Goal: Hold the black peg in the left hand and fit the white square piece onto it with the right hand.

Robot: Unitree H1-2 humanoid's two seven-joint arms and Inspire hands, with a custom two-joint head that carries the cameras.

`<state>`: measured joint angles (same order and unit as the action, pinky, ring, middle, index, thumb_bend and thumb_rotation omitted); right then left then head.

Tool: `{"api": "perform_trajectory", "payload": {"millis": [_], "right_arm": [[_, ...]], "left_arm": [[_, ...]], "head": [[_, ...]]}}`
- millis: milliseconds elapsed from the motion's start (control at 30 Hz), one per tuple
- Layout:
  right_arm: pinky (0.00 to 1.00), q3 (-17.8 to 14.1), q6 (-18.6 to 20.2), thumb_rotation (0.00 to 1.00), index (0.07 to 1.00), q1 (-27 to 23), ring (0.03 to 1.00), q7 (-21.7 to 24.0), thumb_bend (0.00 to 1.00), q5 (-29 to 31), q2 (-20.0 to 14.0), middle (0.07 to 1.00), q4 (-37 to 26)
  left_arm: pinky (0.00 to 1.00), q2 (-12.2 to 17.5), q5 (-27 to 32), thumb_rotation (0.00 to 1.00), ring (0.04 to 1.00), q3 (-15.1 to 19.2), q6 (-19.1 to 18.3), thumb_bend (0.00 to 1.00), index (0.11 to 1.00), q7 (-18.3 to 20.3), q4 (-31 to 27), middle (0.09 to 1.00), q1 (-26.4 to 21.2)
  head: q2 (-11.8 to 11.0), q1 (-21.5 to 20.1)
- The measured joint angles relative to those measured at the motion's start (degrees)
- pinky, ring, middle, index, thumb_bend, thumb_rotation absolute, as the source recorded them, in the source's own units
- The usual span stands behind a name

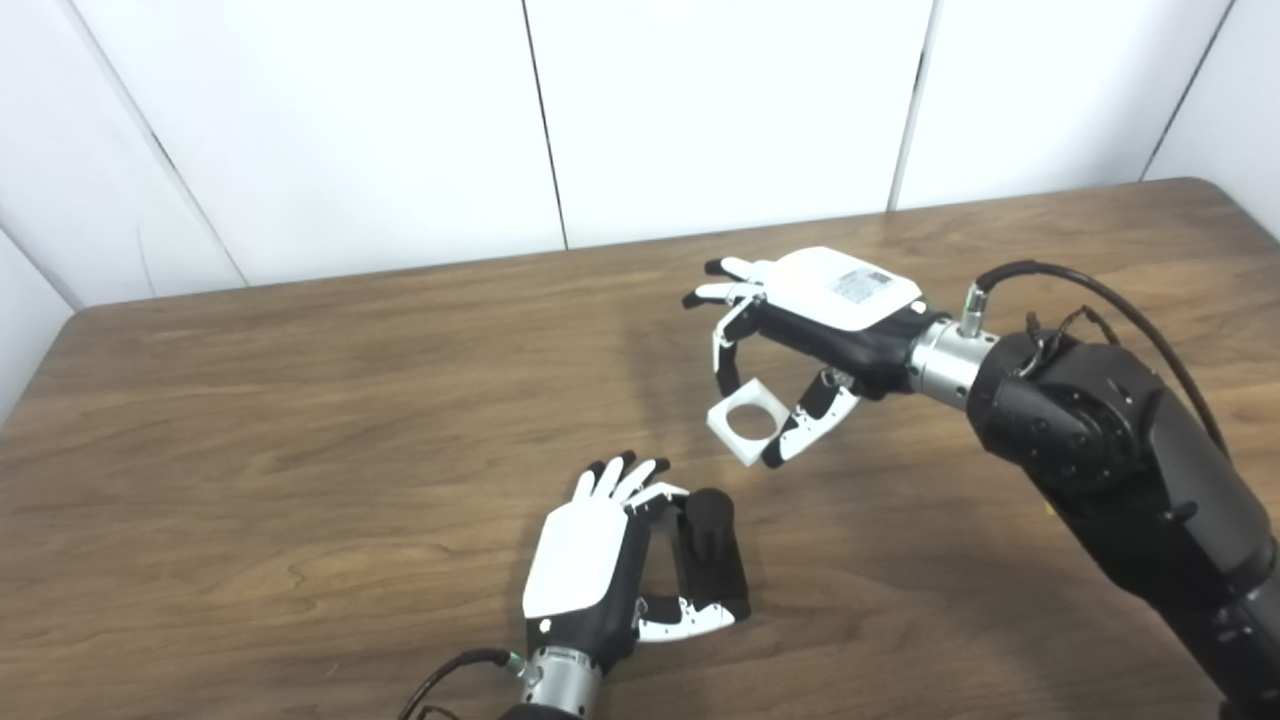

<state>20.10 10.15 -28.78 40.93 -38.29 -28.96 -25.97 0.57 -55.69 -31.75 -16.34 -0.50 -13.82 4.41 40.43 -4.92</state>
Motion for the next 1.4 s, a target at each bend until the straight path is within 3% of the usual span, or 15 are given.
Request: {"api": "perform_trajectory", "payload": {"millis": [133, 433, 967, 1400], "right_arm": [[0.97, -0.01, 2.30, 0.15, 0.491, -0.01, 1.000, 3.23, 0.52, 0.47, 0.68, 0.920, -3.50], [0.95, 0.44, 4.33, 0.15, 0.491, -0.88, 1.000, 8.53, 0.52, 1.30, 1.46, 0.912, -3.91], [0.92, 2.11, 4.63, 0.16, 0.491, -2.05, 1.000, 9.76, 0.52, 1.12, 2.81, 0.903, -1.42], [0.94, 3.94, 1.32, 0.16, 0.491, -1.72, 1.000, 8.02, 0.52, -1.07, 4.12, 0.912, 2.45]], "left_arm": [[1.00, -0.06, -0.02, 0.31, 0.979, -0.01, -0.07, 0.74, 0.646, 0.09, 0.08, 0.908, -0.05], [1.00, -0.37, -0.27, 0.31, 0.976, -0.08, -0.52, 0.75, 0.646, 0.39, 0.11, 0.905, -0.18], [1.00, -0.84, -0.62, 0.31, 0.980, -0.11, -0.67, 0.74, 0.647, 0.68, 0.17, 0.912, -0.22], [1.00, -1.02, -0.64, 0.31, 0.978, -0.05, -0.67, 0.75, 0.648, 0.57, 0.28, 0.906, -0.27]], "head": [[0.09, 0.00], [0.26, 0.00], [0.35, 0.17], [0.09, 0.44]]}}
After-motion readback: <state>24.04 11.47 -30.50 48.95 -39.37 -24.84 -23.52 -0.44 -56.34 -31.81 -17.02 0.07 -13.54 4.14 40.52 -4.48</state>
